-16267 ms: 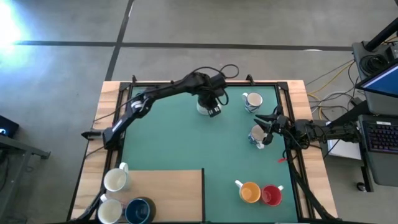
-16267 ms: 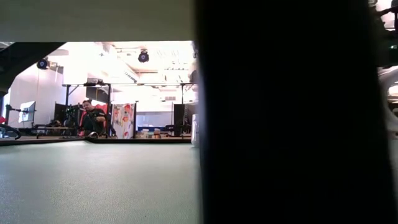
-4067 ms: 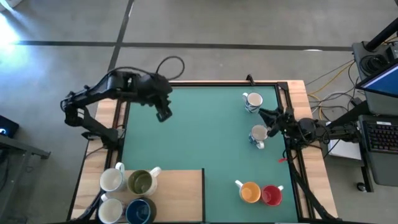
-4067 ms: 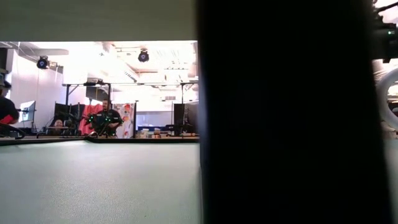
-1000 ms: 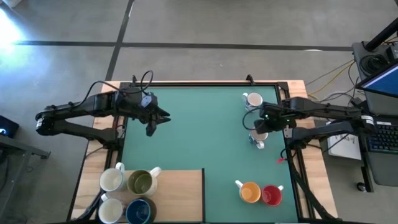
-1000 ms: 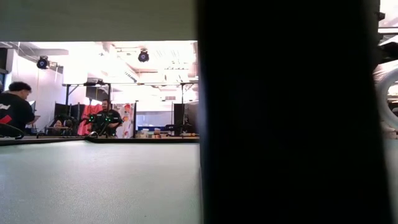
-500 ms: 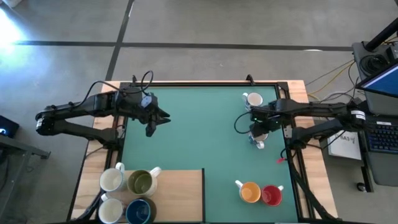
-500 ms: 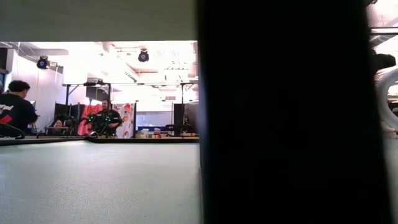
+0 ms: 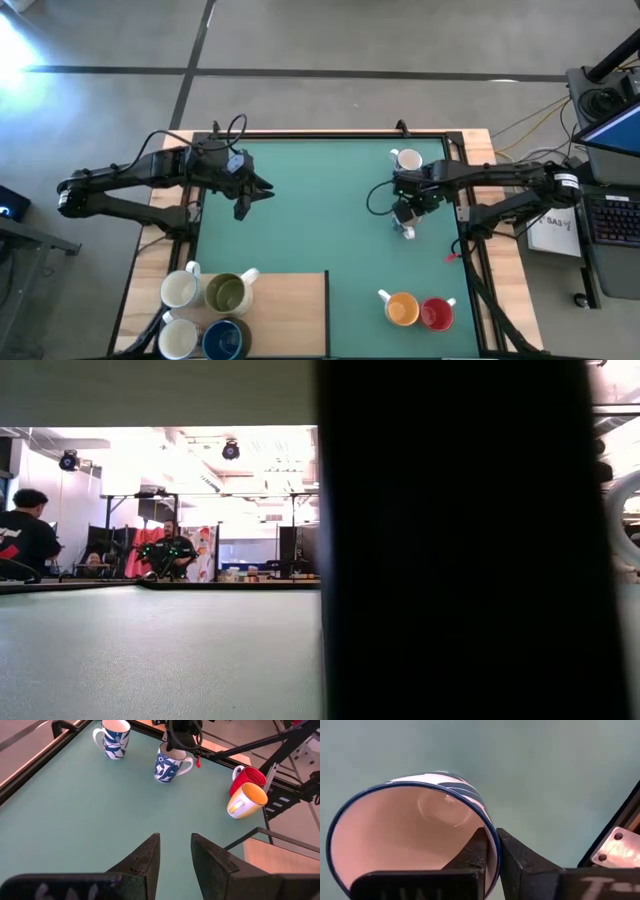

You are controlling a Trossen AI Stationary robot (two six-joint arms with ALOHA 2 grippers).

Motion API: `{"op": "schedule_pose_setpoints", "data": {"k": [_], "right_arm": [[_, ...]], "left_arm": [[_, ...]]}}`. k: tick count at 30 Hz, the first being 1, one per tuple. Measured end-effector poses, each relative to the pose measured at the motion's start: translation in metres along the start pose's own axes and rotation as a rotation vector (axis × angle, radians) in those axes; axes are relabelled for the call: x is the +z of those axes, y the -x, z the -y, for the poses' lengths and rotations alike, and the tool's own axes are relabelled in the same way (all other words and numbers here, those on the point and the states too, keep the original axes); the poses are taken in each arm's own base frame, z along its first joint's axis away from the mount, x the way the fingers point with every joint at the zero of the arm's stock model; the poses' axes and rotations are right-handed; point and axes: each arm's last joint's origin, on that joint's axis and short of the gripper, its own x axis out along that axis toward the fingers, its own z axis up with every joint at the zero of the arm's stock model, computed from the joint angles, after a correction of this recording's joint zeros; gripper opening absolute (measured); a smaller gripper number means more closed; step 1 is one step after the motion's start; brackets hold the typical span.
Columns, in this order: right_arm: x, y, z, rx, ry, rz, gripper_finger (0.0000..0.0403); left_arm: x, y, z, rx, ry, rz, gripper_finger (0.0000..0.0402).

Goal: Place coffee mugs
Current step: Move the bottom blue patterned mug to the center of the table

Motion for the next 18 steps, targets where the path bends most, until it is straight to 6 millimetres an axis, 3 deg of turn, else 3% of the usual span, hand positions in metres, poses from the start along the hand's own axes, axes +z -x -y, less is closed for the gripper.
{"op": "schedule_pose_setpoints", "data": {"k": [5,18], "right_arm": [[0.001,0.013,-0.002,0.06,-0.049,0.009,0.0012],[0.018,0.115,-0.034,0.343,-0.135,0.175,0.0012]], "left_arm": [[-0.001,0.001,0.0,0.0,0.004,-0.001,0.0092],[-0.005,0.012,0.0,0.004,0.022,-0.017,0.0092]]}}
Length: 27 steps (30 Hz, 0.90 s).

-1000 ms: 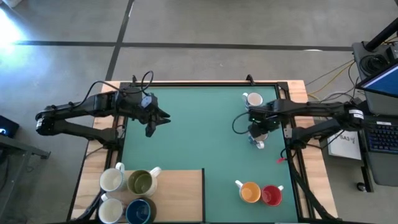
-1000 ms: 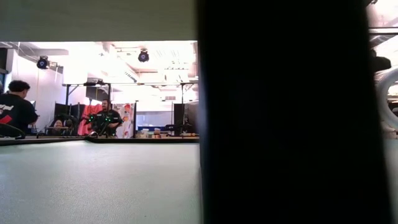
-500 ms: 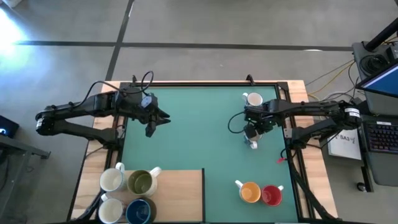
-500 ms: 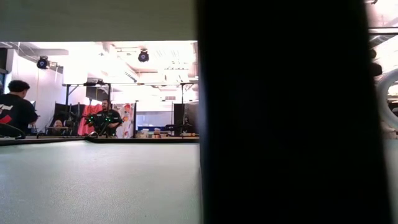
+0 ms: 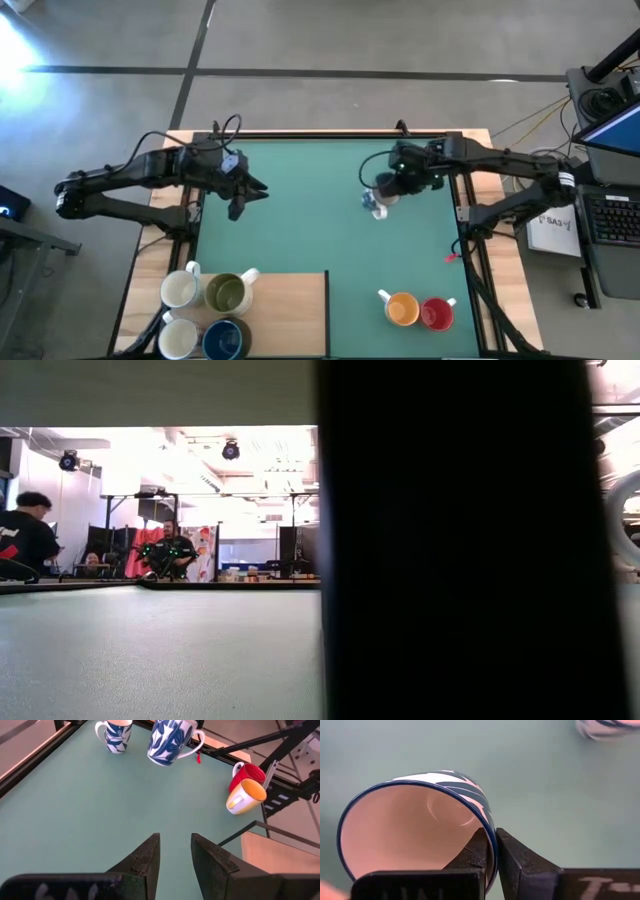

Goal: Place coffee mugs
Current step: Move the bottom blue patterned mug to the center of the table

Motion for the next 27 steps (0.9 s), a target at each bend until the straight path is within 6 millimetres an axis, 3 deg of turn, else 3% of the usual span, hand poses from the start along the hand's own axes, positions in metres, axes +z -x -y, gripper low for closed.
{"op": "schedule_pose_setpoints", "data": {"k": [6,13,27], "right_arm": [[0.006,0.02,-0.04,0.046,0.058,-0.001,0.0012],[0.002,0.025,-0.085,0.083,0.228,-0.012,0.0012],[-0.043,0.042,-0.146,0.188,0.417,-0.026,0.0012]], "left_arm": [[-0.002,0.006,0.0,0.001,0.011,-0.002,0.0092],[-0.006,0.009,-0.001,0.015,0.021,-0.029,0.0092],[-0.01,0.009,-0.003,0.035,0.117,-0.068,0.0092]]}}
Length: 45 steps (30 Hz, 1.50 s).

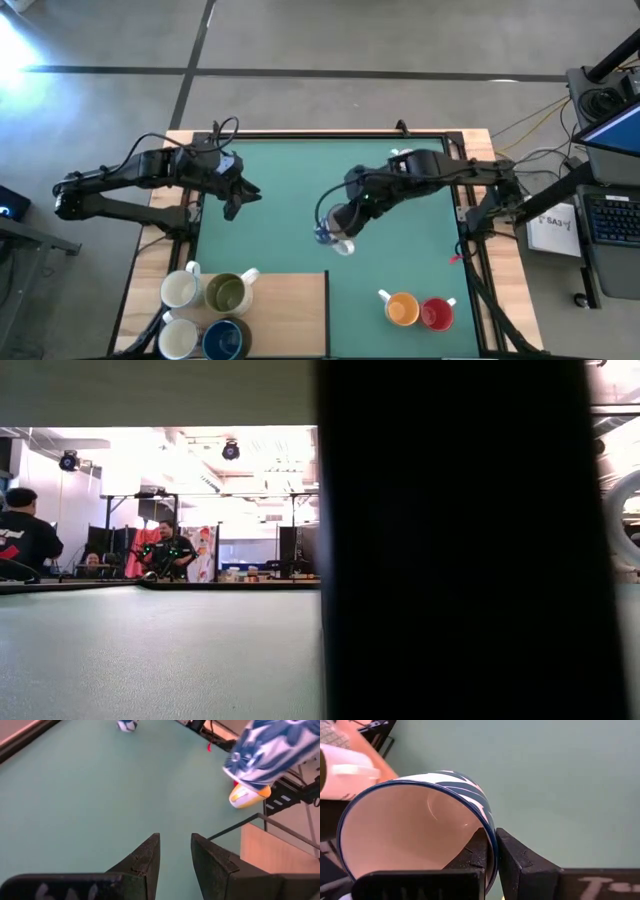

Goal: Place coffee mugs
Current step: Move the bottom blue patterned mug to the center of the table

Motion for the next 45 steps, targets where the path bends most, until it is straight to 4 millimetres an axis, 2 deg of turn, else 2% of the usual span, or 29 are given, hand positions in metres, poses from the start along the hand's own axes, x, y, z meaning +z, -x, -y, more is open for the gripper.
{"op": "schedule_pose_setpoints", "data": {"k": [11,17,22,36,45], "right_arm": [[-0.021,-0.028,-0.044,0.032,-0.043,-0.017,0.0012],[-0.029,-0.055,-0.072,0.068,-0.107,-0.007,0.0013],[-0.04,-0.075,-0.086,0.087,-0.184,-0.032,0.0013],[-0.075,-0.074,-0.106,0.13,-0.362,-0.084,0.0013],[-0.081,-0.075,-0.108,0.127,-0.341,-0.084,0.0013]], "left_arm": [[-0.008,0.007,-0.003,0.022,-0.017,-0.051,0.0092],[-0.014,0.016,-0.004,0.027,-0.026,-0.065,0.0092],[-0.02,0.027,-0.006,0.023,-0.049,-0.059,0.0092],[-0.028,0.05,-0.007,-0.005,-0.078,0.01,0.0092],[-0.028,0.053,-0.007,-0.013,-0.097,0.023,0.0092]]}}
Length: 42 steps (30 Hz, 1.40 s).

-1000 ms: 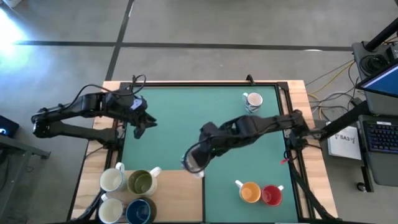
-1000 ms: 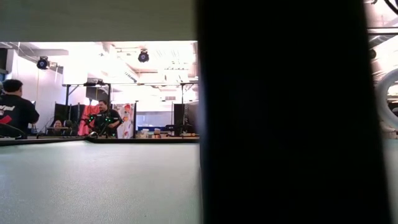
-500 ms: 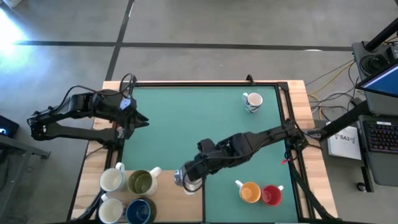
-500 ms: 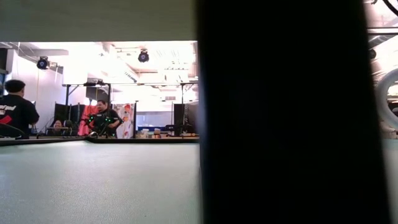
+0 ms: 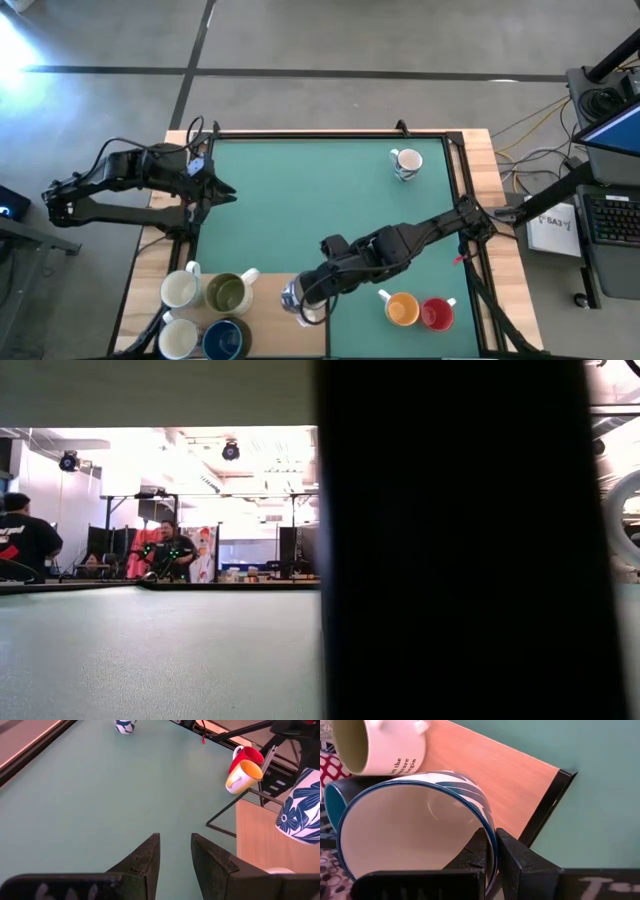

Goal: Place coffee mugs
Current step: Move the bottom blue patterned mug to the center of the table

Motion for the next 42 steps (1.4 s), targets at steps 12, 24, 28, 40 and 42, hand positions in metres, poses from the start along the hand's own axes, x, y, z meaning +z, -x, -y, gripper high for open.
{"op": "schedule_pose_setpoints", "data": {"k": [12,24,28,40,42], "right_arm": [[0.014,-0.003,0.006,-0.068,0.117,0.078,0.0013],[0.086,0.002,0.024,-0.22,0.163,0.211,0.0013],[0.116,0.004,0.031,-0.245,0.173,0.228,0.0013],[0.161,-0.046,0.059,-0.4,0.194,0.136,0.0013],[0.165,-0.056,0.062,-0.403,0.193,0.107,0.0013]], "left_arm": [[0.007,0.0,0.004,-0.088,-0.03,0.062,0.0092],[0.01,-0.001,0.005,-0.094,-0.023,0.079,0.0092],[0.01,-0.002,0.005,-0.094,-0.022,0.076,0.0092],[0.012,-0.007,0.005,-0.096,-0.019,0.051,0.0092],[0.012,-0.008,0.005,-0.095,-0.019,0.048,0.0092]]}}
